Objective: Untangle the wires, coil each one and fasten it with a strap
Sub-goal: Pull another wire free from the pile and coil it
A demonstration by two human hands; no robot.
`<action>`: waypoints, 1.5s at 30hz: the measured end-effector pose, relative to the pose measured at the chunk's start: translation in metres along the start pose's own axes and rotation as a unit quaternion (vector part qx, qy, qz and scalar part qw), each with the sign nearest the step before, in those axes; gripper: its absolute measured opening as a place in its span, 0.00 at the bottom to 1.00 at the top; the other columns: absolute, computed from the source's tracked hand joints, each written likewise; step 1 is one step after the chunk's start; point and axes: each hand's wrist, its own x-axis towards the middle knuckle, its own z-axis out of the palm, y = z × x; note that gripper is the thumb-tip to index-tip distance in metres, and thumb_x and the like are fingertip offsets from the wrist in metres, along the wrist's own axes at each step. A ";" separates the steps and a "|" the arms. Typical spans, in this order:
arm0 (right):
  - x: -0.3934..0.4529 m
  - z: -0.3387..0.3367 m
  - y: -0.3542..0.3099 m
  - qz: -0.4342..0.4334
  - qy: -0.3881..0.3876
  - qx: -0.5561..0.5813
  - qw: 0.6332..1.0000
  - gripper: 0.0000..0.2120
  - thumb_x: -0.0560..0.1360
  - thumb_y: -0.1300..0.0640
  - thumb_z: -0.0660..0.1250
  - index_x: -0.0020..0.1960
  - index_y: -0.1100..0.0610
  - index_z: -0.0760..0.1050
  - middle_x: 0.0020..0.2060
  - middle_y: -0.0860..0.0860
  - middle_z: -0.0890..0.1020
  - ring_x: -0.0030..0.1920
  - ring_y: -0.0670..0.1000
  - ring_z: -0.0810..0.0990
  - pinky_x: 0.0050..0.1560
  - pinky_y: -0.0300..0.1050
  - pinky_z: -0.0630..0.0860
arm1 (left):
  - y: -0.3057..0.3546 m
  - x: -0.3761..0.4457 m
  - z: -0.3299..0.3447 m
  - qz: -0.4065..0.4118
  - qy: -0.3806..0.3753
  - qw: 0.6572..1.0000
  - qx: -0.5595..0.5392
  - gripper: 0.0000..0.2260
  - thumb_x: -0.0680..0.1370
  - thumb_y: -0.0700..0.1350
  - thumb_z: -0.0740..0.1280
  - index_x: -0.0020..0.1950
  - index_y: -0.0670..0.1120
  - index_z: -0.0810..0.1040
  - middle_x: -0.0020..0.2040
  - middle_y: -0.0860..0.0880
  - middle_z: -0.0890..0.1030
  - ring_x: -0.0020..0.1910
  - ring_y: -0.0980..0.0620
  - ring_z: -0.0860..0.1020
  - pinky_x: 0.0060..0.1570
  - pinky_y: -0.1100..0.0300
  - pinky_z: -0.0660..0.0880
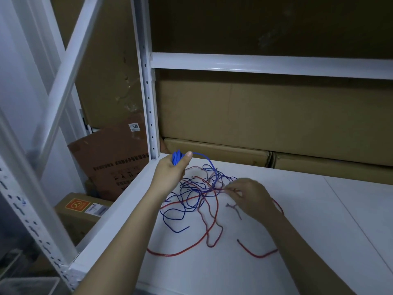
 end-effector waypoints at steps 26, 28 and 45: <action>0.122 -0.050 -0.031 0.133 0.125 0.374 0.909 0.12 0.76 0.64 0.67 0.35 0.54 0.75 0.25 0.47 0.78 0.23 0.40 0.75 0.31 0.41 0.76 | 0.027 0.006 0.000 -0.010 -0.085 0.996 -0.010 0.18 0.80 0.57 0.62 0.40 0.43 0.69 0.24 0.51 0.62 0.23 0.55 0.59 0.26 0.68 0.60; 0.134 -0.064 -0.038 0.103 0.241 0.463 0.847 0.10 0.75 0.65 0.66 0.39 0.53 0.77 0.27 0.47 0.82 0.28 0.44 0.80 0.32 0.38 0.77 | 0.032 0.007 -0.001 -0.002 -0.097 0.995 -0.011 0.19 0.79 0.58 0.62 0.41 0.43 0.70 0.25 0.49 0.64 0.25 0.52 0.61 0.30 0.64 0.62; 0.119 -0.021 -0.030 0.093 0.050 0.105 0.989 0.13 0.79 0.45 0.62 0.50 0.50 0.82 0.37 0.49 0.80 0.40 0.52 0.77 0.41 0.47 0.73 | 0.038 0.008 -0.012 -0.086 -0.161 0.917 -0.354 0.14 0.78 0.51 0.62 0.35 0.45 0.70 0.19 0.54 0.57 0.19 0.58 0.53 0.19 0.67 0.56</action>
